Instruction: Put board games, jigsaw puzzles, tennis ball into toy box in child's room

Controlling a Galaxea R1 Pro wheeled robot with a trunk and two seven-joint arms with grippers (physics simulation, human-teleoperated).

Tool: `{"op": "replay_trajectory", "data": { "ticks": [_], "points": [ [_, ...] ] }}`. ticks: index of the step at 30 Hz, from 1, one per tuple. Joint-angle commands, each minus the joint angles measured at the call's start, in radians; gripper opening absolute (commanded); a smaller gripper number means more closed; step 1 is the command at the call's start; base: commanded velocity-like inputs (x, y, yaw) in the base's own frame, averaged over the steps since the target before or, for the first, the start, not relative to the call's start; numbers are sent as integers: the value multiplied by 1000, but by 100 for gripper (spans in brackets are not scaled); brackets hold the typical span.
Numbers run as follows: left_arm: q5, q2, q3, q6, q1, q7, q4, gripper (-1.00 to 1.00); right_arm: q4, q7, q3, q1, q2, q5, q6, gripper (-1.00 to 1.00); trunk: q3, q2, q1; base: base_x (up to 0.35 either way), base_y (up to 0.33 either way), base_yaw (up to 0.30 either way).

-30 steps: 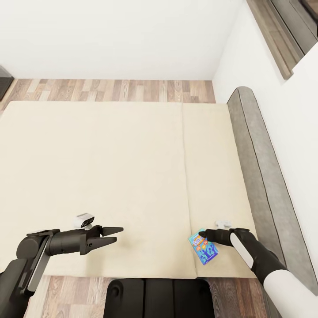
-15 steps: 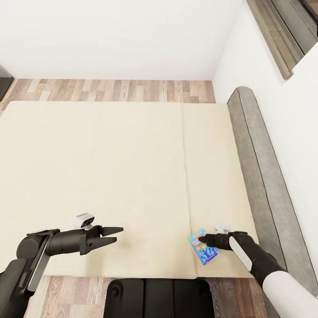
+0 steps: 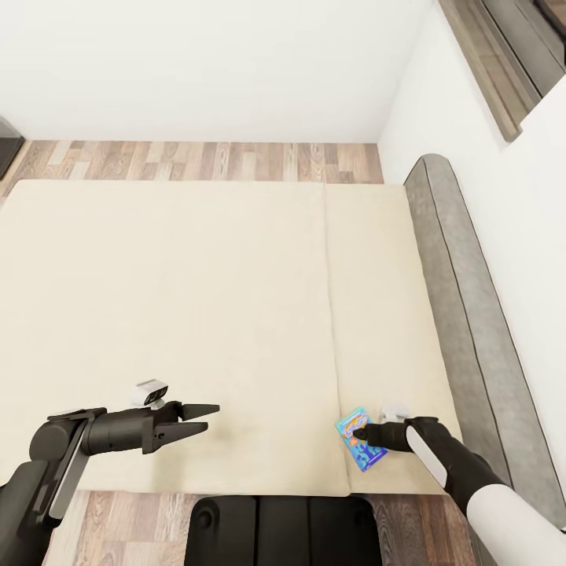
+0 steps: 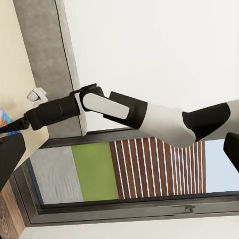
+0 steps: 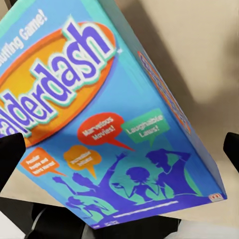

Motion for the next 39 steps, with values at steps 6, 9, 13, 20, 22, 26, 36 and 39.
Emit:
{"op": "replay_trajectory", "data": {
  "ticks": [6,9,13,20,22,26,36,39],
  "points": [
    [-1,0,0,11,0,-4,0,100,0,3,4,0,8,2,2,100,-1,-2,1,0,0,0],
    [-1,0,0,11,0,-4,0,100,0,3,6,0,32,3,2,100,-1,-2,1,0,0,0],
    [-1,0,0,11,0,-4,0,100,0,3,23,0,63,3,2,100,-1,-2,1,0,0,0],
    [-2,0,0,11,0,-4,0,100,0,3,32,0,82,3,2,100,-1,-2,1,0,0,0],
    [-2,0,0,11,0,-4,0,100,0,3,33,0,85,3,3,100,-1,-2,1,0,0,0],
    [-2,0,0,11,0,-4,0,100,0,3,33,0,97,3,3,100,-1,-2,1,0,0,0],
    [-2,0,0,11,0,-4,1,100,0,3,33,0,134,3,6,100,-1,-2,1,0,0,0],
    [-2,0,0,11,0,-4,1,100,0,3,33,0,138,3,10,100,-1,-2,1,0,0,0]
  ]
}}
